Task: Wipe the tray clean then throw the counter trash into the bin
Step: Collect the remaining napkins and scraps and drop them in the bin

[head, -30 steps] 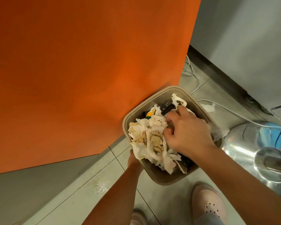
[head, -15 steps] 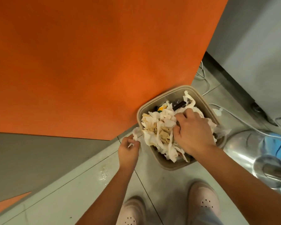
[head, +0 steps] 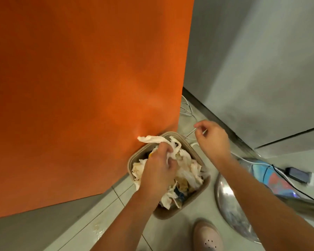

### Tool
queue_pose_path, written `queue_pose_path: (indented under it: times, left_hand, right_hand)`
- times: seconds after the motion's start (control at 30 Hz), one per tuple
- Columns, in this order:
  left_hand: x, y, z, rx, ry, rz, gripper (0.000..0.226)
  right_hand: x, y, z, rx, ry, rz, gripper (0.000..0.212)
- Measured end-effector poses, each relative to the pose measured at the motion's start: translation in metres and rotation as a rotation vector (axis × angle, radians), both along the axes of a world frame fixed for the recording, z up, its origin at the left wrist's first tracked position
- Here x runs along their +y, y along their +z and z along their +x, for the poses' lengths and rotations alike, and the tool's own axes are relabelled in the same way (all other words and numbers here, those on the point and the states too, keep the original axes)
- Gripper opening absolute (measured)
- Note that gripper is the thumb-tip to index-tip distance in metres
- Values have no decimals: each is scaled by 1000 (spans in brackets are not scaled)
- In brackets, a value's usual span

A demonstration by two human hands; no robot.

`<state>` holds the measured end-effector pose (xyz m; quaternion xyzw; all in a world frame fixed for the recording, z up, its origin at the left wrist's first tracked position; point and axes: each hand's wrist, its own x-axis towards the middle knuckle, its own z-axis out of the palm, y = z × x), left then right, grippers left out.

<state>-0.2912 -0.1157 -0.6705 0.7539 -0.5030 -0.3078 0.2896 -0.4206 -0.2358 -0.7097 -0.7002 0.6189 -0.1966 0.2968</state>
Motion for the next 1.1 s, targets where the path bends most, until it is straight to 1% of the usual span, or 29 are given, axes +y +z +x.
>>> queue_pose_path:
  times: [0.07,0.1,0.17,0.23,0.33,0.37,0.43,0.5,0.57,0.63,0.7,0.77,0.8,0.87,0.9,0.97,1.03,1.07,1.1]
  left_hand:
    - [-8,-26,-10,-59,-39,121,41]
    - [-11,-37,-13,-86,-43,152,47]
    - [-12,-56,-13,-137,-17,179,48]
    - [-12,-68,-10,-173,-13,220,46]
    - [-9,-80,-6,-175,-16,233,44]
    - [-9,-81,-5,-169,-23,223,43]
    - [-10,-82,-4,-143,-18,207,42]
    - [-11,-84,-2,-102,-1,214,40]
    - [-11,-85,-1,-74,1,236,39]
    - [-10,-85,0,-63,-3,253,39]
    - [-9,-85,0,-73,-4,260,40]
    - [-10,-86,2,-92,-1,258,41]
    - [-10,-86,2,-95,0,261,42]
    - [-9,-81,3,-68,-7,285,45]
    - [-8,-76,3,-48,1,300,46]
    - [-7,-62,3,-52,42,310,45]
    - [-5,-47,3,-126,53,277,39]
    - [-3,-41,3,-188,50,245,37]
    - [-1,-36,3,-252,41,194,35]
  right_hand:
    - [-23,-40,-4,66,-5,152,18]
    - [-32,-64,-7,130,28,232,18]
    - [-42,-110,-12,254,124,339,16]
    - [-42,-144,-16,331,224,363,23]
    - [-34,-184,-16,405,393,364,46]
    - [-31,-195,-15,416,436,389,50]
    - [-25,-213,-16,472,520,428,43]
    - [-17,-226,-20,581,619,344,34]
    - [-9,-237,-24,579,570,324,31]
    - [-2,-243,-28,525,430,397,28]
    - [3,-250,-35,510,384,429,27]
    - [6,-247,-39,436,281,442,24]
    - [7,-239,-38,366,210,420,21]
    - [8,-213,-39,123,1,325,6]
    - [6,-194,-39,-16,-101,286,3]
    - [3,-140,-39,-306,-208,261,14]
    - [5,-75,-39,-580,-218,284,29]
    - [10,-42,-41,-658,-200,287,34]
    - [16,-11,-41,-696,-154,292,36]
